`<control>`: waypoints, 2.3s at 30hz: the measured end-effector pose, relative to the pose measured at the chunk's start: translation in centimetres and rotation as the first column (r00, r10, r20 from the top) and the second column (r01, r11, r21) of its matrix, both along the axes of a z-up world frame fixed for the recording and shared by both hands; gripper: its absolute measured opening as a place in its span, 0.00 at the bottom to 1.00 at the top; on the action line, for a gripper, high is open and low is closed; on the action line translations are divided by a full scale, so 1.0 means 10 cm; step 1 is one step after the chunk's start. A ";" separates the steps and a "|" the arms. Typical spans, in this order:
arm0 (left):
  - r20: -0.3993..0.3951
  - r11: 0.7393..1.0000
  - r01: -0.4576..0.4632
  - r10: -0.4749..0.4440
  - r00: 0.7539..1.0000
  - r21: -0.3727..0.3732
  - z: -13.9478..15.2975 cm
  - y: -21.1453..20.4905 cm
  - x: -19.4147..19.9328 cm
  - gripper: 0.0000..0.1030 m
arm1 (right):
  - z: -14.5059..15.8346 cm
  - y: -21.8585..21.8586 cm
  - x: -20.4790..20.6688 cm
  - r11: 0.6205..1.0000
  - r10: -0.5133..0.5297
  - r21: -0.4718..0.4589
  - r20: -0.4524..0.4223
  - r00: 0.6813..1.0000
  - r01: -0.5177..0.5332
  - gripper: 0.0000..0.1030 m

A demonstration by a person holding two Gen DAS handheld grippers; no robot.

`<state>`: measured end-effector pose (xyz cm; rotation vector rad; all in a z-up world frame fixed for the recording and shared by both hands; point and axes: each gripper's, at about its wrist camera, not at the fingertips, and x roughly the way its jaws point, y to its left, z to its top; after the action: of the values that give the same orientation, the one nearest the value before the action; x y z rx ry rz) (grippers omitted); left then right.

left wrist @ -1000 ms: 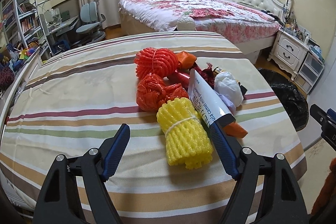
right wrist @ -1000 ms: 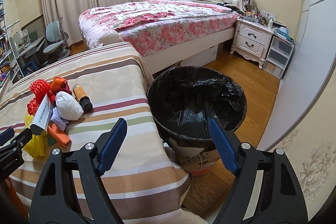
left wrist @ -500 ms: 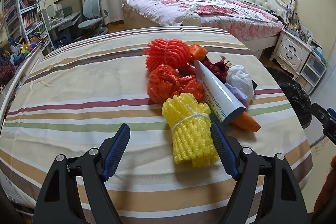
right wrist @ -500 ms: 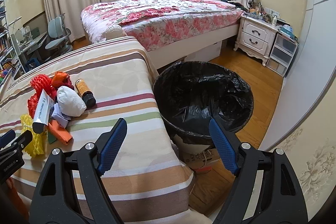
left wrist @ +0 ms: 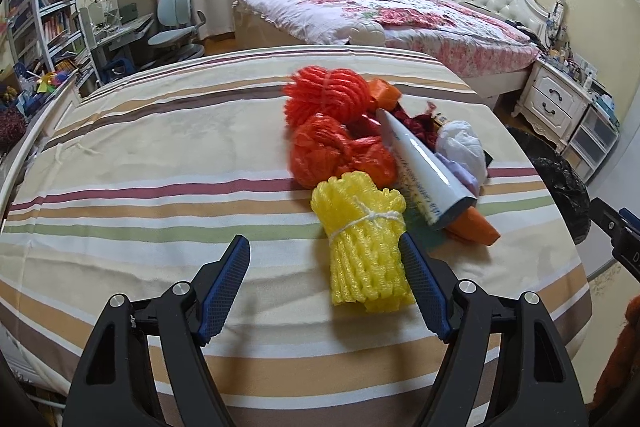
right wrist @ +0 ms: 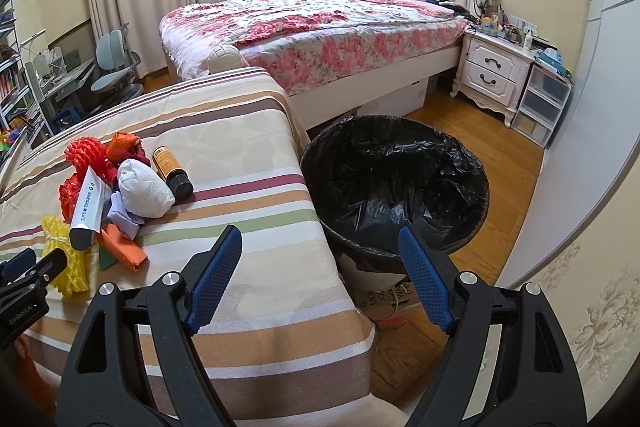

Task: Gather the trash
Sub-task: 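Reach the left tool to the yellow foam sleeve bundle and grasp it, then grasp the white tube with the right tool while the left holds the yellow bundle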

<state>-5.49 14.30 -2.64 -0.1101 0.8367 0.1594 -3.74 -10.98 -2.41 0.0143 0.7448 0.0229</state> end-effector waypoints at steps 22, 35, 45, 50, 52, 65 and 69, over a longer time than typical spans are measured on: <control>-0.040 0.998 0.012 -0.015 0.999 -0.069 -0.17 0.07 0.07 0.44 | 0.02 0.19 -0.01 0.999 0.044 -0.007 0.003 0.999 -0.044 0.76; 0.039 0.999 -0.046 0.046 0.998 -0.018 0.07 0.34 -0.09 0.43 | 0.13 0.76 0.01 0.982 0.184 -0.031 0.012 0.983 -0.184 0.76; 0.045 0.991 -0.135 0.135 0.990 0.003 0.07 0.78 -0.13 0.43 | 0.21 1.41 0.03 0.938 0.344 -0.054 0.005 0.939 -0.343 0.61; 0.037 0.988 -0.151 0.151 0.988 -0.005 0.01 0.91 -0.16 0.43 | 0.14 1.67 0.06 0.914 0.397 -0.075 -0.027 0.917 -0.398 0.53; 0.034 0.988 -0.155 0.156 0.987 -0.014 -0.01 0.95 -0.18 0.43 | 0.09 1.75 0.07 0.908 0.406 -0.092 -0.044 0.913 -0.408 0.51; 0.034 0.986 -0.158 0.159 0.987 -0.046 -0.04 1.03 -0.20 0.43 | 0.06 1.85 0.06 0.900 0.420 -0.099 -0.067 0.905 -0.425 0.11; 0.037 0.988 -0.145 0.147 0.988 -0.051 -0.02 0.98 -0.20 0.43 | 0.14 1.81 0.02 0.903 0.418 -0.096 -0.038 0.908 -0.419 0.10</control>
<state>-7.52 24.13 -2.88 -0.2192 0.7919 0.2741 -3.50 7.12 -0.98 -0.2457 0.7538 0.3969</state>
